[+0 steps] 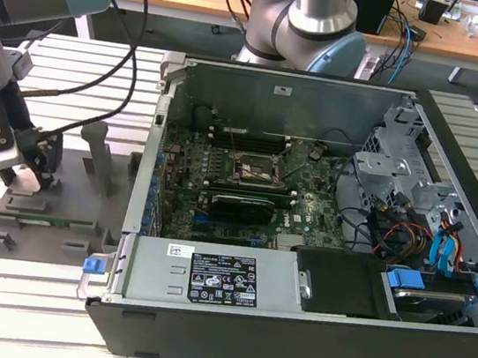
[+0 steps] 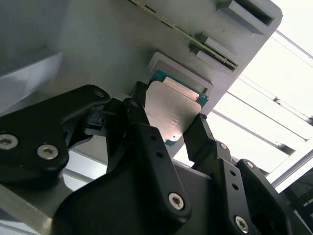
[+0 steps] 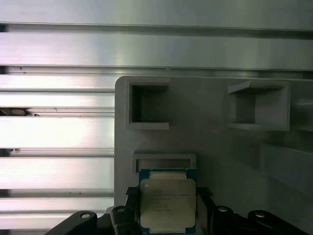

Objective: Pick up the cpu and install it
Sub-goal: 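Pick up the cpu and move it towards the insertion slot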

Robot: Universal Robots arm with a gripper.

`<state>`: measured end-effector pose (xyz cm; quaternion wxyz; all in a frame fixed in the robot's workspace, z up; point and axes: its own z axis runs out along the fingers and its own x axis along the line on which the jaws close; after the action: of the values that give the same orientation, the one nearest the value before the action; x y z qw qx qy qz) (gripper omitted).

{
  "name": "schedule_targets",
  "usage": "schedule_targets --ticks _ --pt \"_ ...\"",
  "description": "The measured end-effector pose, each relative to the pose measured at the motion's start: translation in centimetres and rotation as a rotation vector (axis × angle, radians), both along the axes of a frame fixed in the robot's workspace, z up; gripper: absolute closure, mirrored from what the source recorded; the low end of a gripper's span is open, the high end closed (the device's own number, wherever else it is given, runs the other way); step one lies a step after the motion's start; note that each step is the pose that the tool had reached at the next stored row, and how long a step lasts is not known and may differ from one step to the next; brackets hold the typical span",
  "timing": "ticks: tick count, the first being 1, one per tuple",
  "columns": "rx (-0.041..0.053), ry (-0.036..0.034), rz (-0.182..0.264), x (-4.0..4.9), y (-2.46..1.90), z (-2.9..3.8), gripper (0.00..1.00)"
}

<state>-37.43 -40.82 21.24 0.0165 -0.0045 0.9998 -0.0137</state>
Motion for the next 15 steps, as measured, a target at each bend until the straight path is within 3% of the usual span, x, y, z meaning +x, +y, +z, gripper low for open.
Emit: schedule_targets --ticks 6,15 --pt "0.0000 0.0000 0.000 0.00 0.00 1.71 0.45" --pt "0.0000 -0.0001 0.000 0.00 0.00 3.46 0.45"
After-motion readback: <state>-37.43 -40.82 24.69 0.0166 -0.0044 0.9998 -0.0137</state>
